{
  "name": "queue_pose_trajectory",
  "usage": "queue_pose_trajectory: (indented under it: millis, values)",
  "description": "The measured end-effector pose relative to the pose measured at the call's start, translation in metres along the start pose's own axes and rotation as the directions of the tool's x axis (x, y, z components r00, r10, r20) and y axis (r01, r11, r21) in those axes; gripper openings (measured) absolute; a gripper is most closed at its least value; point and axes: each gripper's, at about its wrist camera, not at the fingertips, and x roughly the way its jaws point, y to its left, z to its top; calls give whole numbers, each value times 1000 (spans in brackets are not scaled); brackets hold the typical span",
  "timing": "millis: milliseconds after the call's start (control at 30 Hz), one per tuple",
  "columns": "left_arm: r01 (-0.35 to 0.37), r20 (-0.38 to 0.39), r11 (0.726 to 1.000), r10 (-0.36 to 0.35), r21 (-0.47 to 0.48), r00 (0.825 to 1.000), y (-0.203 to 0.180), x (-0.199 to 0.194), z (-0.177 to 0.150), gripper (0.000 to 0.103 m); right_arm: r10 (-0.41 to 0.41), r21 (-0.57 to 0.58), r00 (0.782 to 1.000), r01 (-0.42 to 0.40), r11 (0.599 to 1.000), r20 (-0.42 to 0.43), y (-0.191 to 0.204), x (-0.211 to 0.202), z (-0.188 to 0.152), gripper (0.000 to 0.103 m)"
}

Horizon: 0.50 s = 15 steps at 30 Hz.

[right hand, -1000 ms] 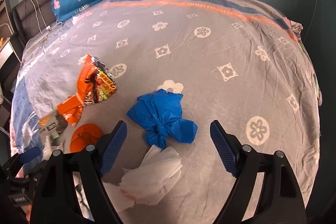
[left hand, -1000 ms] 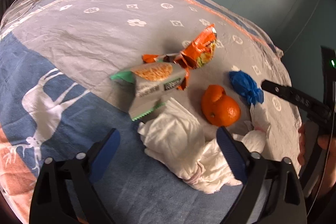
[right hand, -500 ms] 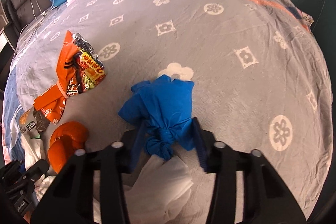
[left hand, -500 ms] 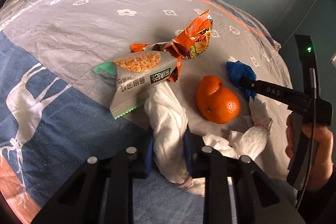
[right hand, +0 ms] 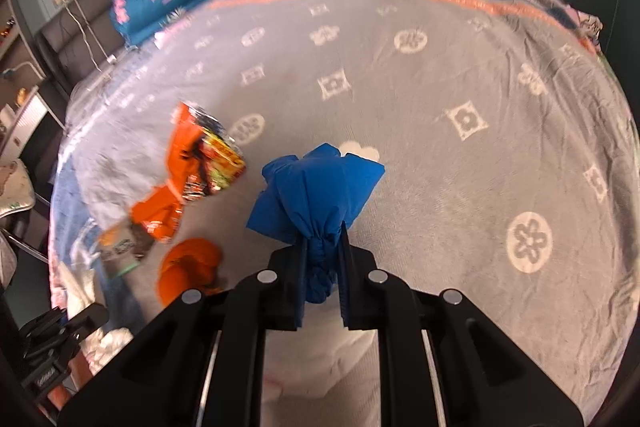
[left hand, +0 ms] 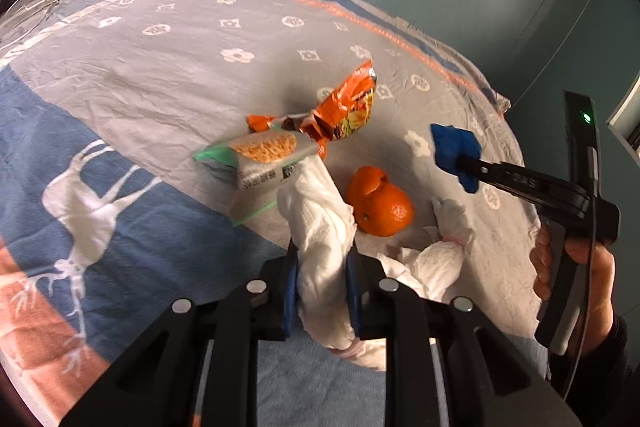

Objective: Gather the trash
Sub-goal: 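Carry the blue glove and white tissue over the bin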

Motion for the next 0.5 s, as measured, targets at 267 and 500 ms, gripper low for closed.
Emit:
queue_pose_trajectory:
  millis: [267,500]
  values:
    - [5,74,1000,-6,4,997,-2,-44,-1,18,68,-10,994,-67,998,81,11,-70,-10,13]
    - [10,132,999,-15,34,991,-21,-84,-8,18,115,-19,985,-114,993,129,15,-133,-29,13]
